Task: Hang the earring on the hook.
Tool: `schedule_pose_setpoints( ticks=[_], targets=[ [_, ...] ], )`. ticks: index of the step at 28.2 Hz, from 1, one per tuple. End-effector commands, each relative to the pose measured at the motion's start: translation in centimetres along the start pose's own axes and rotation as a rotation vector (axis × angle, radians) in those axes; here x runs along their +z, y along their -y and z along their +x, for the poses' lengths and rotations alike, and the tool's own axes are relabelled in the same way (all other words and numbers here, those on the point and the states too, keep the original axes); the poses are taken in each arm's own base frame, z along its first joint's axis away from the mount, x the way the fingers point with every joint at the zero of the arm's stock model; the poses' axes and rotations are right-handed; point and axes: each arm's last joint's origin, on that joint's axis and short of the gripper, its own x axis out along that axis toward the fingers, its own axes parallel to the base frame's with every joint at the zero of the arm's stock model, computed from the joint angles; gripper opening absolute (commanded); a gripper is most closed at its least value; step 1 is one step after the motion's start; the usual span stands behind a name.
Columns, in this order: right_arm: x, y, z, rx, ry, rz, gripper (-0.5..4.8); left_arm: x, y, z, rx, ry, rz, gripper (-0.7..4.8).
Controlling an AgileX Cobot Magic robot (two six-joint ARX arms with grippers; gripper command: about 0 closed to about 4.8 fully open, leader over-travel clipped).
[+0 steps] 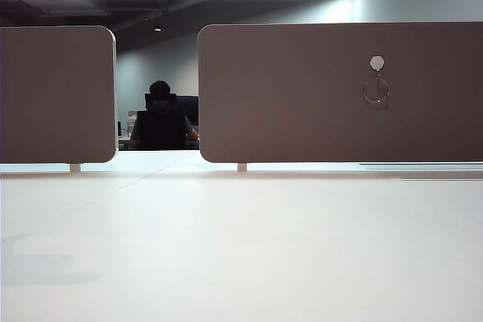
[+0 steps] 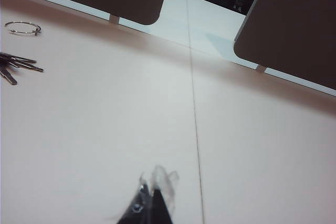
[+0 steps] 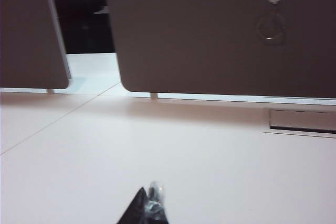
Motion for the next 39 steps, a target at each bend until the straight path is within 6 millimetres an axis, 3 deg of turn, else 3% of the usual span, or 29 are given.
schedule_pose_setpoints(
  ticks=[1, 16, 20, 22, 27, 39],
  targets=[
    [0.0, 0.1, 0.0, -0.009, 0.002, -0.001, -0.01, 0.1, 0.0, 0.0, -0.004, 0.006, 0.002, -0.02],
    [0.0, 0.2, 0.0, -0.027, 0.004, -0.001, -0.01, 0.2, 0.1, 0.0, 0.0, 0.019, 0.008, -0.02],
    [0.1, 1.0, -0.2, -0.3, 0.042, -0.003, -0.01, 0.6, 0.1, 0.0, 0.043, 0.069, 0.21, -0.02],
    [0.1, 1.1, -0.2, -0.336, 0.045, -0.02, -0.01, 0.8, 0.1, 0.0, 0.045, 0.089, 0.241, -0.02],
    [0.2, 1.1, -0.2, -0.339, 0.026, -0.157, 0.0, 0.8, 0.1, 0.0, 0.042, 0.083, 0.238, -0.02],
    [-0.6, 1.2, -0.2, -0.34, -0.055, -0.128, 0.0, 0.8, 0.1, 0.0, 0.042, 0.083, 0.238, -0.02]
  ],
)
